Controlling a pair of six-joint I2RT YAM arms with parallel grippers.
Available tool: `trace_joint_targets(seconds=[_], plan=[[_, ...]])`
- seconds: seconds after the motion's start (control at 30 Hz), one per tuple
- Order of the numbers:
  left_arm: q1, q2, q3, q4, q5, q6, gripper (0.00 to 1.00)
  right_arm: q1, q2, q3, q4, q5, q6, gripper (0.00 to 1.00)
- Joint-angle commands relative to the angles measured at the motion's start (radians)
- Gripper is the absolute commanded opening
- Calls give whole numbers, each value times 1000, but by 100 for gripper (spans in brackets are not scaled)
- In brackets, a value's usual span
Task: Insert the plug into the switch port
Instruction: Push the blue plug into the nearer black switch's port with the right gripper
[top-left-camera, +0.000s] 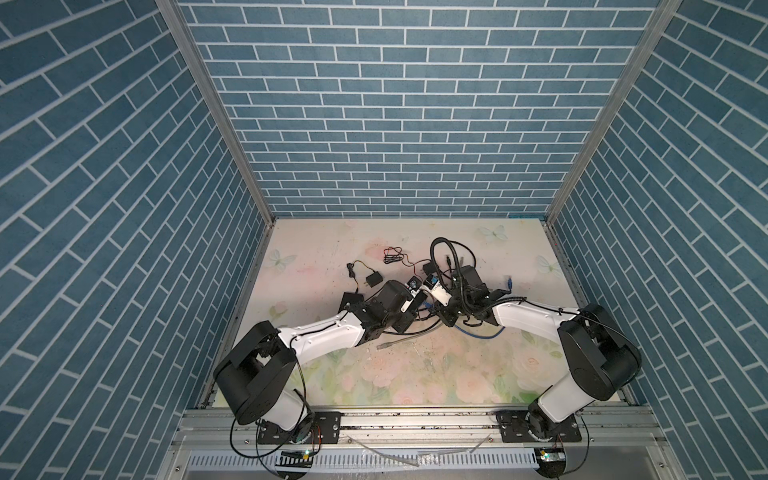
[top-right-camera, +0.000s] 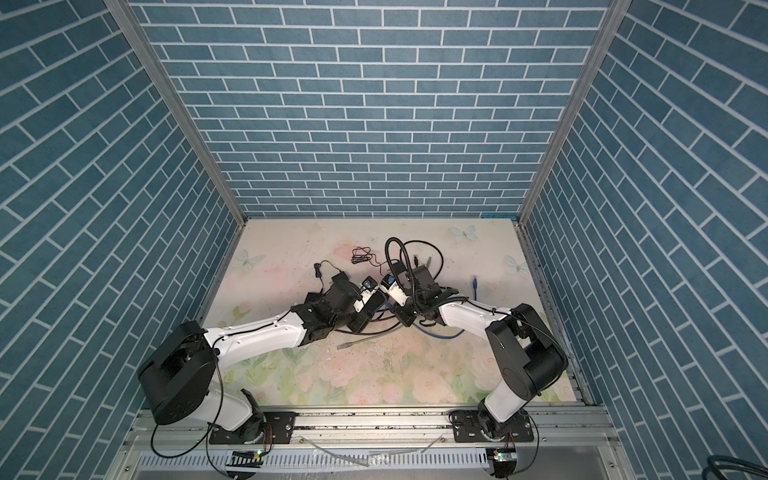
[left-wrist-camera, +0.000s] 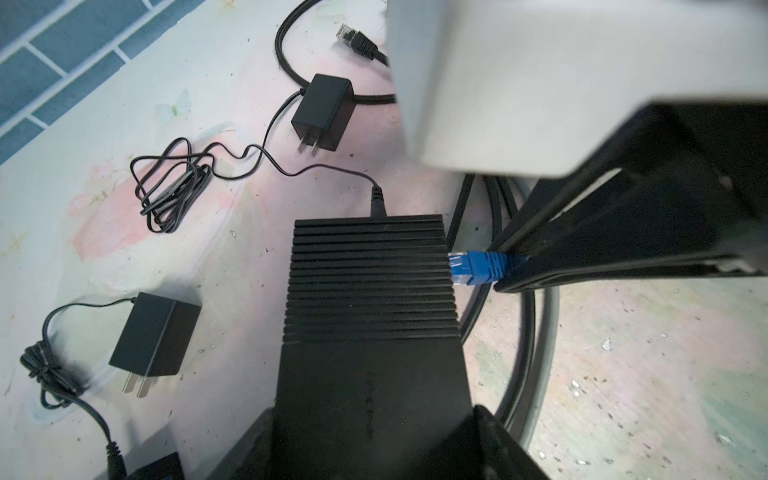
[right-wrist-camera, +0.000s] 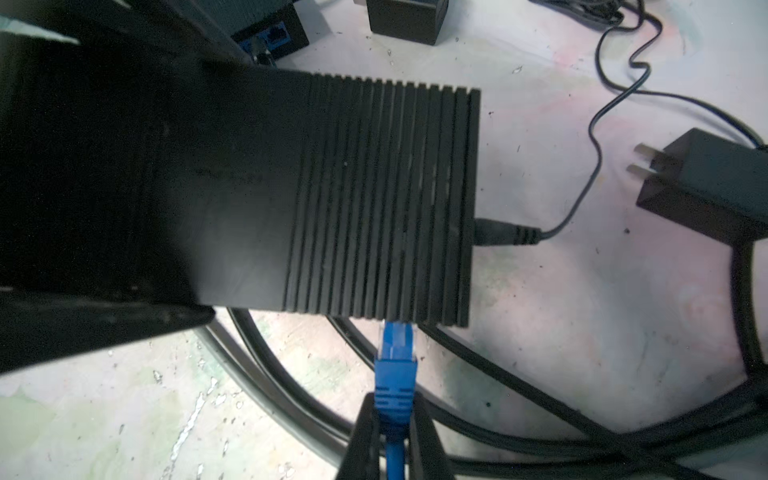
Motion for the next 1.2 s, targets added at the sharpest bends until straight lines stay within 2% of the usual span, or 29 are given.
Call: trace_joint_targets(seconds=[0.0, 0.33, 0.53, 0.6, 0.73, 0.83, 0.97, 1.17], plan=[[-115, -25, -10, 105, 446, 72, 28, 18, -32, 57, 333, -58, 4, 0], [-146, 36, 7, 131, 583, 61, 26, 18, -43, 79, 415, -32, 12, 0], [-154, 93, 19, 167, 550, 31, 25, 17, -20, 95, 446, 13, 52, 0], [-155, 109, 18, 183, 496, 5, 24, 18, -15, 106, 459, 16, 59, 0], [-148, 118, 10, 182, 256, -43, 22, 17, 18, 140, 412, 12, 33, 0], [-115, 117, -12, 211, 117, -103, 22, 17, 37, 136, 384, 44, -3, 0], [-57, 132, -33, 224, -3, -182, 22, 3, 46, 112, 379, 94, -17, 20], [-7, 178, -26, 197, -48, -227, 23, -32, 12, 82, 340, 95, -31, 32]])
